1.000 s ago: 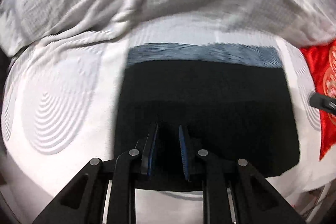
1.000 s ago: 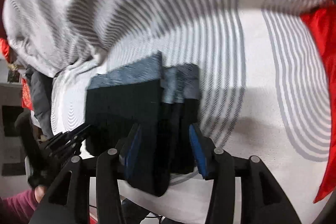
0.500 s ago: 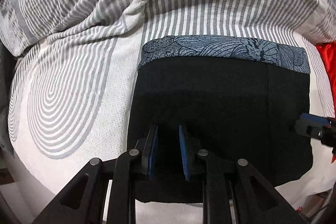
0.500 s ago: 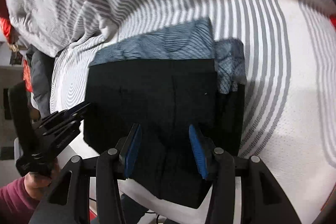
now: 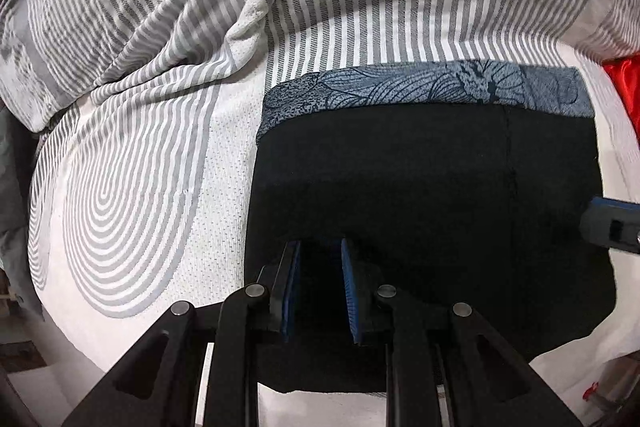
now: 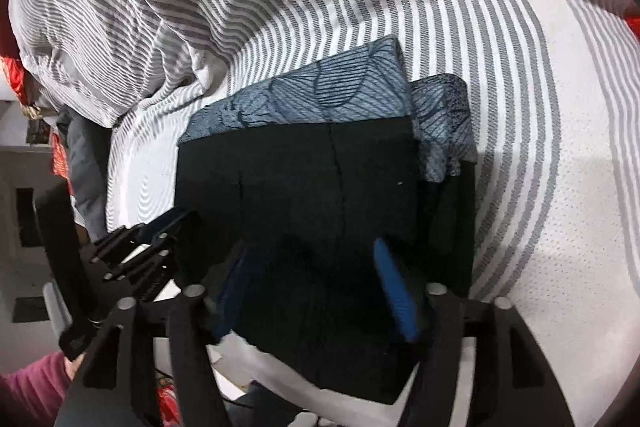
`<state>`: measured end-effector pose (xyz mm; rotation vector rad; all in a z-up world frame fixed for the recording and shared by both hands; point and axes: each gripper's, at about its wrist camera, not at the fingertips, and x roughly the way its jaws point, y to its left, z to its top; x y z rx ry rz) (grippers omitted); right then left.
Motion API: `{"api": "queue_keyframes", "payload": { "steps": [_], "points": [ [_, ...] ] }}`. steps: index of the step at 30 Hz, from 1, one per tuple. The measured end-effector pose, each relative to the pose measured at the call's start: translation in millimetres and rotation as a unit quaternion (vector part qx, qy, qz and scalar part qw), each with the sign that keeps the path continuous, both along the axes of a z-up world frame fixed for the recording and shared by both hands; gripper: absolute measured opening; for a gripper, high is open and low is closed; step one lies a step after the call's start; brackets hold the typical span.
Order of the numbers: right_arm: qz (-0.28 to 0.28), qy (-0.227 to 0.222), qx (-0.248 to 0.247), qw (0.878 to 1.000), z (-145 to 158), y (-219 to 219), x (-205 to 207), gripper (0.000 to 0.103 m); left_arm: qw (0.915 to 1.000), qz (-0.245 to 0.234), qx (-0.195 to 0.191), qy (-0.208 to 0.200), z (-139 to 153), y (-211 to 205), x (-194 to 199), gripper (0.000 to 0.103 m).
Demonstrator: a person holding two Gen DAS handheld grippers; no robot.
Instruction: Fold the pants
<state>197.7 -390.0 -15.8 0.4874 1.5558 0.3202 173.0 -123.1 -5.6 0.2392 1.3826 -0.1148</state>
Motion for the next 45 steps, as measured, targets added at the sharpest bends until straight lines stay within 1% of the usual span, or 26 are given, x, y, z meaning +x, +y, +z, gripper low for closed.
{"api": "queue_keyframes", "payload": {
  "steps": [1,2,3,6,7,8,9,10,11,12,14,22,25,30,32,33,36,37,38,40,43,45],
  "points": [
    [0.002,-0.001,-0.007,1.0,4,1,0,0.084,0.9999,0.005,-0.012,0.003,2,2,0,0.022],
    [0.005,-0.004,-0.011,1.0,8,2,0,0.084,0.9994,0.011,-0.031,0.011,4,4,1,0.022],
    [0.006,-0.008,-0.013,1.0,14,2,-1,0.084,0.9989,0.014,-0.041,0.014,7,5,0,0.022],
    [0.002,-0.01,-0.02,1.0,26,-3,-6,0.084,0.9992,0.007,-0.04,0.001,19,3,-5,0.022],
    [-0.001,-0.01,-0.021,1.0,30,-5,-9,0.084,0.9991,0.006,-0.042,-0.002,22,2,-7,0.028],
    [-0.003,-0.01,-0.022,1.0,32,-7,-10,0.085,0.9987,0.007,-0.051,-0.001,26,3,-8,0.04],
    [-0.006,-0.01,-0.021,1.0,36,-9,-14,0.085,0.9978,0.009,-0.065,-0.003,30,3,-9,0.068],
    [-0.007,-0.009,-0.02,1.0,38,-10,-16,0.085,0.9962,0.013,-0.085,-0.012,37,5,-11,0.073],
    [-0.008,-0.008,-0.02,1.0,41,-12,-19,0.085,0.9933,0.016,-0.111,-0.027,48,7,-13,0.073],
    [-0.01,-0.009,-0.019,1.0,45,-13,-23,0.085,0.9918,0.017,-0.123,-0.031,55,7,-14,0.073],
    [-0.014,-0.009,-0.018,1.0,49,-16,-28,0.086,0.9908,0.021,-0.129,-0.033,64,7,-17,0.073],
    [-0.03,0.005,-0.03,0.999,64,-29,-46,0.089,0.9913,0.032,-0.127,-0.008,79,2,-28,0.073],
    [-0.035,0.011,-0.035,0.999,67,-36,-50,0.089,0.9918,0.032,-0.124,-0.005,82,1,-33,0.073],
    [-0.039,0.018,-0.055,0.998,68,-50,-55,0.089,0.9943,0.026,-0.103,-0.009,88,-1,-38,0.073],
    [-0.033,0.014,-0.079,0.996,68,-52,-57,0.089,0.9953,0.028,-0.093,-0.009,87,2,-38,0.073],
    [-0.024,0.008,-0.102,0.994,68,-51,-58,0.089,0.9955,0.03,-0.089,-0.009,86,5,-38,0.073],
    [0.004,-0.008,-0.181,0.983,65,-45,-57,0.089,0.9962,0.034,-0.08,-0.008,80,16,-36,0.073],
    [0.005,-0.009,-0.197,0.98,61,-45,-54,0.089,0.9965,0.031,-0.077,-0.006,77,19,-36,0.073],
    [0.001,-0.011,-0.202,0.979,57,-46,-51,0.089,0.997,0.025,-0.073,-0.005,73,21,-34,0.073],
    [-0.02,-0.013,-0.198,0.98,47,-53,-39,0.089,0.9975,0.009,-0.07,-0.008,65,21,-31,0.073],
    [-0.07,-0.02,-0.164,0.984,29,-68,-19,0.088,0.9979,-0.02,-0.062,-0.004,48,12,-24,0.073],
    [-0.088,-0.022,-0.138,0.986,16,-76,-3,0.073,0.9967,-0.029,-0.076,-0.003,41,1,-21,0.073]
  ]
}}
